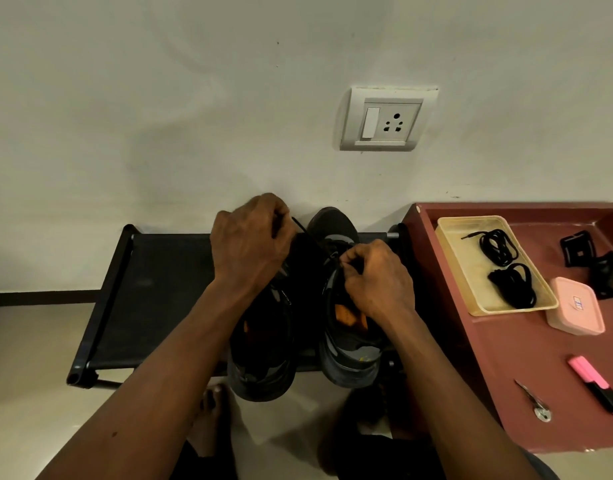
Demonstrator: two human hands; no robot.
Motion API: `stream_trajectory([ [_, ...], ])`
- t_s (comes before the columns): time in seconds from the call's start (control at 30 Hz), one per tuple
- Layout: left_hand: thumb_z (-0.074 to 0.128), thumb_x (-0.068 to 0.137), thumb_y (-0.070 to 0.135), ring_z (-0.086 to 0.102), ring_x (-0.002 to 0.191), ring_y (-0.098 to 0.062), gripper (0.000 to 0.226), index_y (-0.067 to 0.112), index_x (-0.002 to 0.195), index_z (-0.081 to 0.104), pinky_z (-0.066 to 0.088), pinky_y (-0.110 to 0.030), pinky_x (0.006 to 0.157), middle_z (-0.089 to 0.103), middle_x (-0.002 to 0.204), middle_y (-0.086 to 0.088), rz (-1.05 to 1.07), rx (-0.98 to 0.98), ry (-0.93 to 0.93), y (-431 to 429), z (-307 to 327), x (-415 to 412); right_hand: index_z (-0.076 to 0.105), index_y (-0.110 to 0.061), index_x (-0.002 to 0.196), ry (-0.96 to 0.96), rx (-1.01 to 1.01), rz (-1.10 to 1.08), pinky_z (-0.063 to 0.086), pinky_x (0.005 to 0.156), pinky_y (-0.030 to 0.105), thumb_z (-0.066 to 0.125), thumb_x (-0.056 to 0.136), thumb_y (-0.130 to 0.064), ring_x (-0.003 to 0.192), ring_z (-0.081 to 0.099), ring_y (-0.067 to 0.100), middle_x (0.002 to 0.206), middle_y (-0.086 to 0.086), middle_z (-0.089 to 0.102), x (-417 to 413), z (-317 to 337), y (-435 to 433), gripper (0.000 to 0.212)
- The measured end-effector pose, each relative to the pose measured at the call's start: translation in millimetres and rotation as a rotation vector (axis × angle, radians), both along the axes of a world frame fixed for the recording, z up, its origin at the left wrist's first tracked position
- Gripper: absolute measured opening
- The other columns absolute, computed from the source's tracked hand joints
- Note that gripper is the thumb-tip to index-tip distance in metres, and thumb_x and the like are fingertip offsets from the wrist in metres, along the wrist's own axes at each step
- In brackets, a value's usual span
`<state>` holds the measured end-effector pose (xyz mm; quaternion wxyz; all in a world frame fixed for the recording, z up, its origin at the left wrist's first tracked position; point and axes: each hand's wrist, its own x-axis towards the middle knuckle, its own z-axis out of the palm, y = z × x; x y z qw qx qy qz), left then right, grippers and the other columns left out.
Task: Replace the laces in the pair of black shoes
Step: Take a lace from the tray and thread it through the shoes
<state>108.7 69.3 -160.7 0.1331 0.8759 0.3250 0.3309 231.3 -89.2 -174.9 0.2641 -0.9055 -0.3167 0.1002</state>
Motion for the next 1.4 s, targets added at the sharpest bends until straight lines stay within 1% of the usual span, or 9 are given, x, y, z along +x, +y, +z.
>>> stream_trajectory([
  [0.2, 0.059, 0.099, 0.026, 0.064, 0.083, -0.013, 0.008, 0.019, 0.103, 0.057, 0.055, -0.041, 0.075, 0.067, 0.097, 0.006, 0.058, -0.177, -0.198, 2, 0, 1, 0.072, -0.033, 0.102, -0.004, 0.009, 0.01, 0.044, 0.075, 0.029, 0.071, 0.096, -0.029, 0.1, 0.062, 0.014, 0.119, -0.005, 0.059, 0, -2, 0, 0.007],
  [0.3, 0.055, 0.103, 0.018, 0.072, 0.091, -0.014, 0.008, 0.01, 0.104, 0.057, 0.061, -0.035, 0.078, 0.076, 0.103, 0.001, -0.132, -0.588, -0.444, -9, 2, 12, 0.073, -0.033, 0.104, 0.024, 0.018, 0.015, 0.051, 0.079, 0.033, 0.071, 0.096, -0.029, 0.104, 0.063, 0.016, 0.12, -0.004, 0.059, 0, -3, 1, 0.009],
  [0.43, 0.047, 0.104, 0.012, 0.068, 0.071, -0.019, 0.011, 0.009, 0.099, 0.056, 0.056, -0.029, 0.068, 0.069, 0.073, -0.003, -0.324, -1.068, -0.565, -25, 3, 21, 0.074, -0.033, 0.109, 0.016, 0.004, 0.019, 0.043, 0.075, 0.028, 0.071, 0.096, -0.029, 0.106, 0.061, 0.016, 0.121, -0.004, 0.058, 3, -4, 1, 0.014],
  [0.53, 0.051, 0.105, 0.018, 0.06, 0.066, -0.012, 0.01, 0.02, 0.101, 0.06, 0.053, -0.035, 0.066, 0.064, 0.076, 0.006, -0.315, -0.809, -0.203, -28, -5, 23, 0.074, -0.032, 0.111, 0.003, -0.004, 0.024, 0.045, 0.077, 0.029, 0.071, 0.095, -0.029, 0.107, 0.062, 0.017, 0.121, -0.003, 0.059, 3, -5, 1, 0.016],
  [0.67, 0.054, 0.102, 0.028, 0.063, 0.09, -0.018, 0.011, 0.023, 0.11, 0.06, 0.052, -0.048, 0.092, 0.067, 0.098, 0.003, -0.332, -0.352, 0.321, -34, -8, 25, 0.073, -0.031, 0.11, -0.009, -0.002, 0.032, 0.045, 0.077, 0.028, 0.071, 0.095, -0.029, 0.106, 0.063, 0.017, 0.123, -0.002, 0.061, 4, -5, 1, 0.015],
  [0.77, 0.061, 0.095, 0.031, 0.063, 0.094, -0.018, 0.018, 0.024, 0.111, 0.065, 0.052, -0.046, 0.098, 0.067, 0.101, 0.004, -0.305, -0.329, 0.421, -33, -7, 24, 0.072, -0.031, 0.107, -0.012, 0.011, 0.036, 0.044, 0.074, 0.027, 0.072, 0.095, -0.03, 0.098, 0.06, 0.012, 0.118, -0.003, 0.06, 4, -5, 0, 0.013],
  [0.93, 0.065, 0.092, 0.029, 0.05, 0.067, -0.002, 0.007, 0.029, 0.099, 0.068, 0.054, -0.034, 0.088, 0.051, 0.073, 0.02, -0.354, -0.29, 0.388, -26, -8, 22, 0.073, -0.03, 0.107, -0.02, 0.018, 0.04, 0.045, 0.074, 0.026, 0.072, 0.094, -0.029, 0.098, 0.062, 0.012, 0.117, -0.004, 0.06, 5, -5, 0, 0.013],
  [1.13, 0.064, 0.093, 0.028, 0.057, 0.062, -0.004, 0.007, 0.031, 0.087, 0.065, 0.043, -0.021, 0.064, 0.057, 0.064, 0.015, -0.173, -0.366, 0.022, -24, -8, 20, 0.066, -0.033, 0.114, -0.008, 0.066, 0.029, 0.05, 0.08, 0.028, 0.073, 0.093, -0.029, 0.1, 0.06, 0.009, 0.11, -0.01, 0.058, 8, -9, -1, 0.022],
  [1.4, 0.052, 0.106, 0.016, 0.06, 0.074, -0.003, 0.02, 0.02, 0.091, 0.063, 0.05, -0.023, 0.069, 0.066, 0.082, 0.012, -0.056, -1.016, -0.744, -9, 13, 10, 0.067, -0.033, 0.118, 0.017, 0.086, 0.026, 0.048, 0.084, 0.026, 0.073, 0.094, -0.033, 0.1, 0.056, 0.006, 0.111, -0.011, 0.054, 9, -10, -2, 0.025],
])
